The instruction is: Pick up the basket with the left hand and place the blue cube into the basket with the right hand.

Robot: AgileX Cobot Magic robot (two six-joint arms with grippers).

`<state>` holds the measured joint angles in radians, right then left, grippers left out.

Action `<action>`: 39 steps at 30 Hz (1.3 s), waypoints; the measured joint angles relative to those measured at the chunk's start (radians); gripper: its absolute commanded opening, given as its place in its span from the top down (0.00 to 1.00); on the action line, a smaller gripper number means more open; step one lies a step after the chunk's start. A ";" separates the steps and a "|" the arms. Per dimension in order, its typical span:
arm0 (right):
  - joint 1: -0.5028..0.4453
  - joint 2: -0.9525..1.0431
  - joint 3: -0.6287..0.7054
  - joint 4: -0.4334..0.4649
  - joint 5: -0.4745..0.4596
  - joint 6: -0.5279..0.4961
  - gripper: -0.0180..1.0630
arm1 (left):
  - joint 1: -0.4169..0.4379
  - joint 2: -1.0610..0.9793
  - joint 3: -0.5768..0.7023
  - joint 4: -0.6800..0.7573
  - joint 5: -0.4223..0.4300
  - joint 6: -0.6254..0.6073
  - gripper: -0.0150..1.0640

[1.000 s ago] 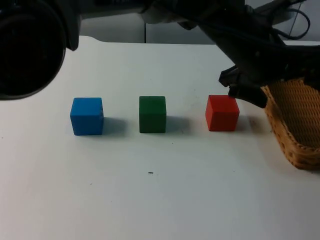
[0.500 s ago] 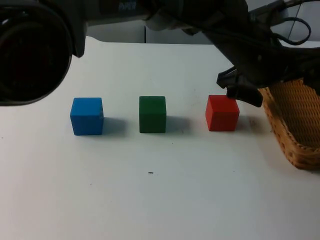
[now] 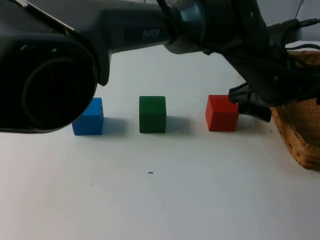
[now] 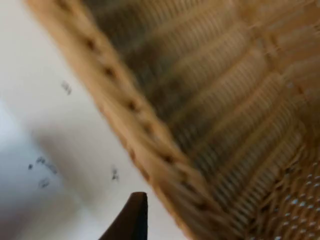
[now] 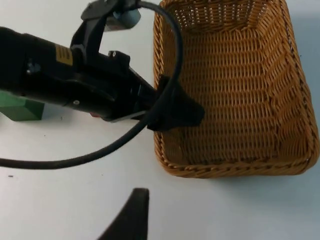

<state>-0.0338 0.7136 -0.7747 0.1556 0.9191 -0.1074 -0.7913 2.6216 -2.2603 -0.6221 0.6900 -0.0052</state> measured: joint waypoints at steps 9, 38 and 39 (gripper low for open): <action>0.000 0.000 0.000 0.000 0.000 -0.012 0.07 | 0.000 0.014 -0.005 0.028 -0.003 -0.047 0.07; 0.000 0.000 0.000 0.030 -0.010 -0.024 0.07 | -0.022 0.040 -0.006 0.078 -0.016 -0.100 0.75; 0.000 0.000 0.000 0.030 -0.010 -0.024 0.07 | -0.022 0.040 -0.006 0.078 -0.016 -0.100 0.78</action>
<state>-0.0338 0.7136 -0.7747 0.1859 0.9090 -0.1310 -0.8133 2.6615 -2.2659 -0.5440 0.6742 -0.1056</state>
